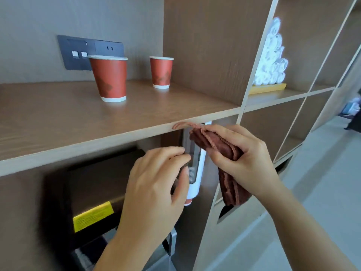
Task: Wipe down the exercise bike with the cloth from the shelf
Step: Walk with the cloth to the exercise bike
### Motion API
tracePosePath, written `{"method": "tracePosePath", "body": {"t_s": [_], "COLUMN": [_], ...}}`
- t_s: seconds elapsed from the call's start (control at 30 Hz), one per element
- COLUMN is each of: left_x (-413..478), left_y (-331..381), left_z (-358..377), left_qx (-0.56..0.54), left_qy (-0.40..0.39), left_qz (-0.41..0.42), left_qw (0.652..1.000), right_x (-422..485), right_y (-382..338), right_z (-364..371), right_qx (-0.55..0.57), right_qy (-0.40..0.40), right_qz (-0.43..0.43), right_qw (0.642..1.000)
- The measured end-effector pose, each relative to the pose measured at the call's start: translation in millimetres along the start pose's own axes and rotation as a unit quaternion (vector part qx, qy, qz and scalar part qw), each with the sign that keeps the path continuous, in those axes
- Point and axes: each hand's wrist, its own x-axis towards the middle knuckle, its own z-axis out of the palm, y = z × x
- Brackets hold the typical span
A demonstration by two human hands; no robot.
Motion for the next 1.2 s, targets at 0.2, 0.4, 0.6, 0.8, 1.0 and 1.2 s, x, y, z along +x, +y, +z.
{"method": "tracePosePath", "body": {"t_s": [0.2,0.4,0.6,0.8,1.0,1.2], "left_x": [-17.6,-28.8,-46.1,-92.5,-161.3,-235.9], "left_y": [25.5,85.9,180.4,311.1,455.4,573.3], "left_z": [41.6,83.9,117.3,143.5,155.9,151.7], "left_qx": [-0.032,-0.081,-0.168,-0.262,-0.349,-0.426], "left_qy": [-0.044,-0.089,-0.128,-0.182,-0.232,-0.272], "left_qz": [0.041,0.090,0.168,0.243,0.313,0.382], "left_qw": [0.998,0.989,0.963,0.916,0.852,0.774], "right_x": [-59.4,-127.4,-205.5,-316.3,-437.2,-543.7], "right_y": [12.2,12.1,0.6,-26.8,-75.9,-135.8], "right_z": [-28.2,-87.8,-169.2,-265.2,-353.0,-412.9], "right_qx": [-0.047,-0.120,-0.159,-0.167,-0.213,-0.260], "right_qy": [0.038,0.092,0.180,0.271,0.366,0.450], "right_qz": [0.109,0.193,0.273,0.370,0.434,0.484], "right_qw": [0.992,0.969,0.931,0.873,0.795,0.704]}}
